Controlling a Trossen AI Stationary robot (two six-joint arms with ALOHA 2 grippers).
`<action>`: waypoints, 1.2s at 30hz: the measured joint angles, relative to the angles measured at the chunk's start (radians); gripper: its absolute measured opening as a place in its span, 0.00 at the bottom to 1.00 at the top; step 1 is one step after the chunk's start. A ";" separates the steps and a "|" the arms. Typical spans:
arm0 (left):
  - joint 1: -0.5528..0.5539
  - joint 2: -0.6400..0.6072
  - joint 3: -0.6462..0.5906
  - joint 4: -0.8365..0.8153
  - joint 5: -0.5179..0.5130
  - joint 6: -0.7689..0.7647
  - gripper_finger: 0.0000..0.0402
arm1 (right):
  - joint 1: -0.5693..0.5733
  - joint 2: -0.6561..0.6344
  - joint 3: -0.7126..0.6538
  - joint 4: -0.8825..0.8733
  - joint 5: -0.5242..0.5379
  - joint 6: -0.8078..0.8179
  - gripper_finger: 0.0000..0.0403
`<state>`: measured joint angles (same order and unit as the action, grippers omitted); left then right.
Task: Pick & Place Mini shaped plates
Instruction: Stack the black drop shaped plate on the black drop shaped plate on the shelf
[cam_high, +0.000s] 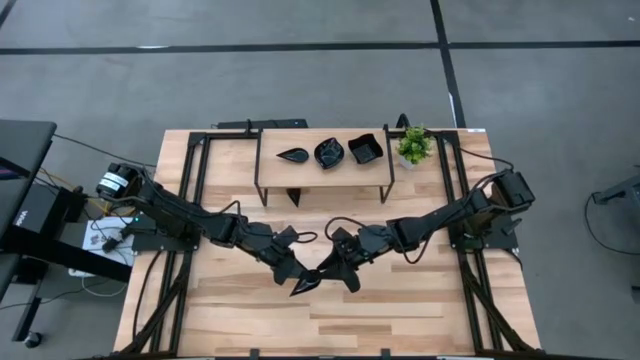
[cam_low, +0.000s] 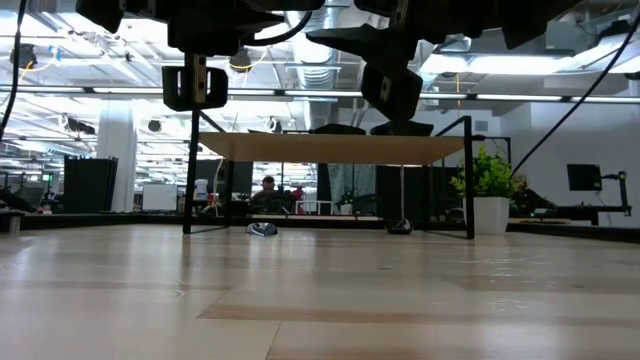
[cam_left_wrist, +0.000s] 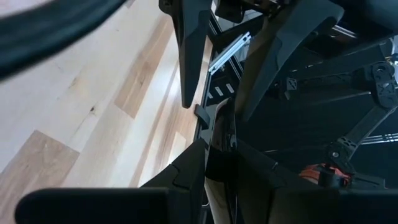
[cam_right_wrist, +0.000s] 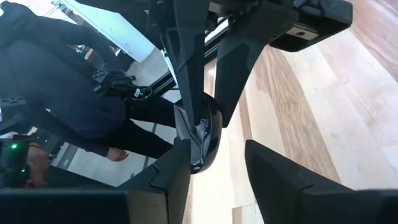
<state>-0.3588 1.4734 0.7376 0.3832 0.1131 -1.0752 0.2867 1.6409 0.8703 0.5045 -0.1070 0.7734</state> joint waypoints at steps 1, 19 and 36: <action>0.000 0.000 0.000 0.000 0.000 0.000 0.19 | 0.000 0.000 0.000 -0.001 0.000 0.004 0.35; 0.001 0.000 0.000 0.000 -0.008 0.000 0.19 | -0.001 0.000 0.000 0.005 0.002 0.007 0.15; 0.001 -0.002 0.001 0.001 -0.038 0.040 0.20 | -0.002 0.000 0.000 0.001 0.004 0.013 0.06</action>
<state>-0.3580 1.4719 0.7387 0.3843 0.0755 -1.0352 0.2852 1.6409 0.8700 0.5054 -0.1035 0.7865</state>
